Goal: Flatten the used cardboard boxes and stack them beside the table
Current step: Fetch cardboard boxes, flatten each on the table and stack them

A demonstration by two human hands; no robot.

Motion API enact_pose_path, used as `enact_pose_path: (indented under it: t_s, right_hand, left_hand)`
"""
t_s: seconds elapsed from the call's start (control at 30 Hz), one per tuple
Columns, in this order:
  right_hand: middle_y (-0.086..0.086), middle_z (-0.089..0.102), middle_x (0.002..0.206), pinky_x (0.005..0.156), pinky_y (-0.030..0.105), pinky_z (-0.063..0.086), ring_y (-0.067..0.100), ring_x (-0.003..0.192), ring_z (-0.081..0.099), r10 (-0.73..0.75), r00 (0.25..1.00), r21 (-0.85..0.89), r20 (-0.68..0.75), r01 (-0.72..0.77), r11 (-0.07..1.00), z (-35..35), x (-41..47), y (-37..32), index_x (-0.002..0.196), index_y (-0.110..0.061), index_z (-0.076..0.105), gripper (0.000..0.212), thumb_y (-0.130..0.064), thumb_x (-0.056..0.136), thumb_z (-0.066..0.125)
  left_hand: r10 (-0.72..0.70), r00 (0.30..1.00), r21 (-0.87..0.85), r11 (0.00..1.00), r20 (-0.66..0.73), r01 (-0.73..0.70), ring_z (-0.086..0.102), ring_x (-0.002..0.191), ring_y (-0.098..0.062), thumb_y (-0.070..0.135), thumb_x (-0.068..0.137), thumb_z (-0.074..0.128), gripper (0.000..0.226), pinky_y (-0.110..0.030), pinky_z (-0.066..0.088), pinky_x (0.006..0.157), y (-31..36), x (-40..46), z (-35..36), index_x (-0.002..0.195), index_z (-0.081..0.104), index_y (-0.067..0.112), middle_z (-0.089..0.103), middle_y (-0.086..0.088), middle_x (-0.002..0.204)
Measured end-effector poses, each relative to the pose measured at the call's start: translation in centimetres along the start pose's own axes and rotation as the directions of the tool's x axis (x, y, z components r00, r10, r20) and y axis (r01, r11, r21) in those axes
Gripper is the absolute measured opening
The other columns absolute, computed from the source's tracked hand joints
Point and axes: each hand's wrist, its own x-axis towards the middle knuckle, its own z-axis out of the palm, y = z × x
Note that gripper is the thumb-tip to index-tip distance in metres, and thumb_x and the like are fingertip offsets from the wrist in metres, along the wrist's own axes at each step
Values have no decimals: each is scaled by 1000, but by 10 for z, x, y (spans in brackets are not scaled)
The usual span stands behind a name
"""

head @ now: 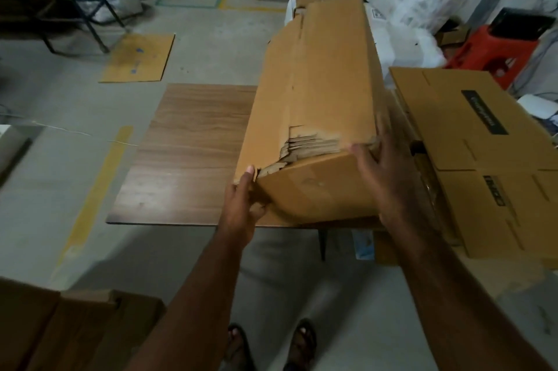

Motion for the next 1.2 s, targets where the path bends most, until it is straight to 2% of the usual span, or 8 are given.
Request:
enact_pose_path:
  t_s: [0.17, 0.37, 0.5, 0.6, 0.7, 0.83, 1.0, 1.2]
  right_hand:
    - [1, 4, 171, 109, 81, 15, 47, 151, 12, -162, 980, -598, 114, 199, 777, 64, -15, -62, 156, -53, -6, 80, -77, 94, 37]
    - [11, 1, 170, 104, 86, 1, 52, 151, 3, -194, 945, -793, 264, 327, 515, 162, -46, -84, 159, -46, -8, 76, -72, 98, 30]
    - [11, 2, 170, 105, 85, 6, 51, 150, 6, -199, 953, -794, 230, 302, 528, 170, -40, -85, 158, -48, -7, 75, -74, 98, 29]
    - [8, 3, 170, 107, 83, 11, 48, 150, 8, -169, 947, -798, 274, 322, 509, 163, -41, -88, 159, -49, -6, 77, -77, 96, 29]
    - [4, 8, 171, 112, 72, 17, 37, 153, 14, -213, 951, -701, 224, 309, 643, 135, -32, -85, 160, -45, 8, 82, -77, 92, 41]
    - [6, 16, 169, 115, 58, 24, 32, 152, 21, -28, 980, -307, -195, -34, 951, 68, -11, -38, 163, -30, 13, 109, -67, 80, 74]
    - [-3, 50, 149, 106, 34, 42, 19, 135, 49, 265, 947, 67, 183, -281, 957, 49, 3, 36, 156, -25, 35, 104, -62, 72, 83]
    - [2, 42, 155, 103, 34, 39, 25, 140, 43, 239, 955, 229, 175, -276, 933, 57, 11, 59, 160, -26, 23, 99, -42, 82, 83]
  left_hand:
    - [79, 991, 219, 974, -107, -54, 54, 122, -25, 11, 105, 49, 42, -38, 52, 82, 2, 23, -30, 144, 41, 25, 48, -7, 148]
    - [106, 901, 586, 726, 420, -359, 65, 110, -2, -4, 91, 69, 82, -23, 58, 79, 45, 35, -51, 156, 22, 13, 56, -1, 136]
    - [133, 873, 582, 698, 469, -418, 62, 106, 12, -12, 83, 73, 87, -15, 53, 82, 36, 29, -60, 151, 21, 3, 55, 7, 129]
    - [190, 886, 568, 706, 423, -423, 66, 108, -1, 25, 74, 89, 88, -27, 58, 82, 33, 36, -51, 143, 38, 2, 63, -2, 126]
    - [224, 925, 600, 710, 307, -370, 67, 111, -23, 68, 49, 93, 105, -51, 61, 84, 16, 74, -60, 133, 52, 21, 65, -5, 125]
    - [182, 964, 568, 780, 196, -263, 60, 115, -19, 52, 37, 103, 122, -39, 61, 86, 41, 55, -42, 138, 40, 23, 56, 1, 132]
    - [138, 973, 515, 830, 184, -215, 59, 104, -9, 17, 66, 93, 89, -32, 57, 83, 39, 50, -31, 136, 39, 23, 57, 8, 120]
    - [120, 958, 457, 859, 259, -231, 64, 112, -11, 8, 77, 85, 75, -27, 60, 84, 32, 45, -7, 140, 46, 17, 66, 3, 123]
